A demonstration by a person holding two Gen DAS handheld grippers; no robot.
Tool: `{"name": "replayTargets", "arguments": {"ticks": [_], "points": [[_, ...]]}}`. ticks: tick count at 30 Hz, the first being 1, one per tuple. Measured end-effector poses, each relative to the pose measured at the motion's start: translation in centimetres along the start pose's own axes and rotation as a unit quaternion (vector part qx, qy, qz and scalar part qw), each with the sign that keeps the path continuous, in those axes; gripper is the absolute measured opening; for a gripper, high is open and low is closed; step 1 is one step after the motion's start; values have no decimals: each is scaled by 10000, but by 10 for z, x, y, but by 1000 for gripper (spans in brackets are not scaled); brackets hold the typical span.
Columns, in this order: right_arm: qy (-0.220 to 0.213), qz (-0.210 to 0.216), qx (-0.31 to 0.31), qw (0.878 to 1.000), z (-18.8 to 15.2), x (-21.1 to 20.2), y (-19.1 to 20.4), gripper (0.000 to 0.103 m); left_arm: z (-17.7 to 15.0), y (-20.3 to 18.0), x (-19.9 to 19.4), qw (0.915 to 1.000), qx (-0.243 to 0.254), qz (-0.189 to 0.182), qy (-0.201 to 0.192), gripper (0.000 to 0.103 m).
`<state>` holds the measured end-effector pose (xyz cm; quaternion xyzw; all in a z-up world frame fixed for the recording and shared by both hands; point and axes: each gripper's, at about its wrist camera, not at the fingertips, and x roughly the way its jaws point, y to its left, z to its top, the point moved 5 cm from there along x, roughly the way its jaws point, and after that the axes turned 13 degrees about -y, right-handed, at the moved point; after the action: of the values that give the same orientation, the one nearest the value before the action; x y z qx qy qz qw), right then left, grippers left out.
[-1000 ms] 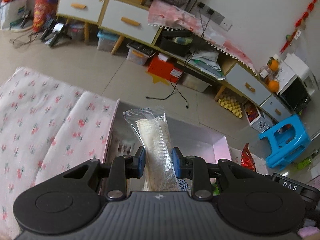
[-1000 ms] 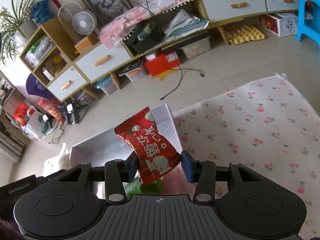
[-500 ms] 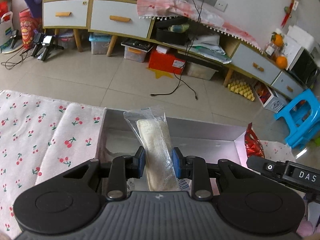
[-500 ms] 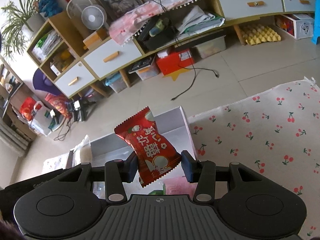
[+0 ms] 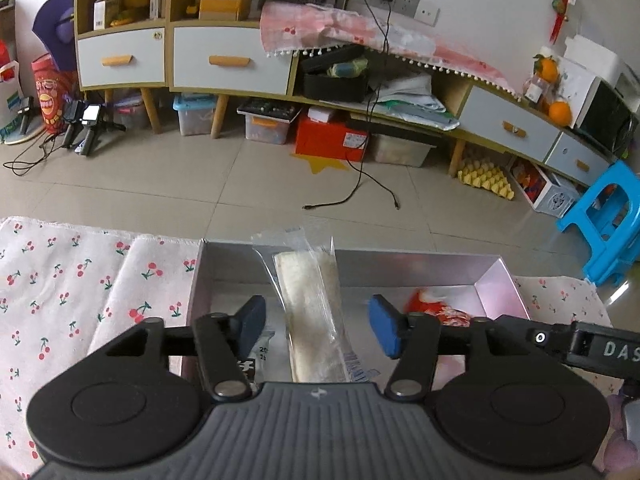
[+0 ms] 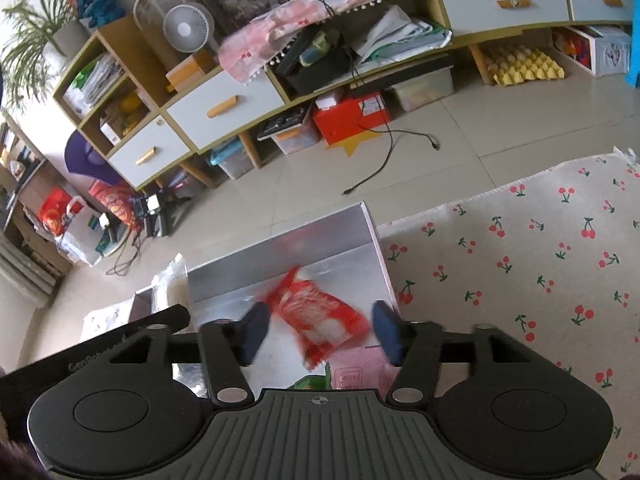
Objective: Organize snacks
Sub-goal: 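Open both tools to drop the bags into the pink box, then withdraw both tools from the box toward the loose snacks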
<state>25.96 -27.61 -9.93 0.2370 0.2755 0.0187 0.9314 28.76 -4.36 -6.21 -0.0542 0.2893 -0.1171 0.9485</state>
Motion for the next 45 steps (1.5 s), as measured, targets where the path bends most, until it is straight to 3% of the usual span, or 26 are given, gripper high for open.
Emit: {"name": "replayTargets", "arguments": {"ticks": [9, 22, 30, 45], "points": [[-17, -59, 46, 10000, 4, -15, 1, 66, 2, -3, -12, 10000, 50, 10, -14, 66], [-132, -251, -257, 9993, 10, -77, 15, 72, 6, -4, -64, 9999, 140, 7, -68, 79], [-36, -389, -379, 9985, -3, -114, 12, 73, -4, -6, -91, 9997, 235, -33, 7, 87], [156, -370, -738, 9965, -40, -158, 11, 84, -39, 2, -125, 9992, 263, 44, 287, 99]]}}
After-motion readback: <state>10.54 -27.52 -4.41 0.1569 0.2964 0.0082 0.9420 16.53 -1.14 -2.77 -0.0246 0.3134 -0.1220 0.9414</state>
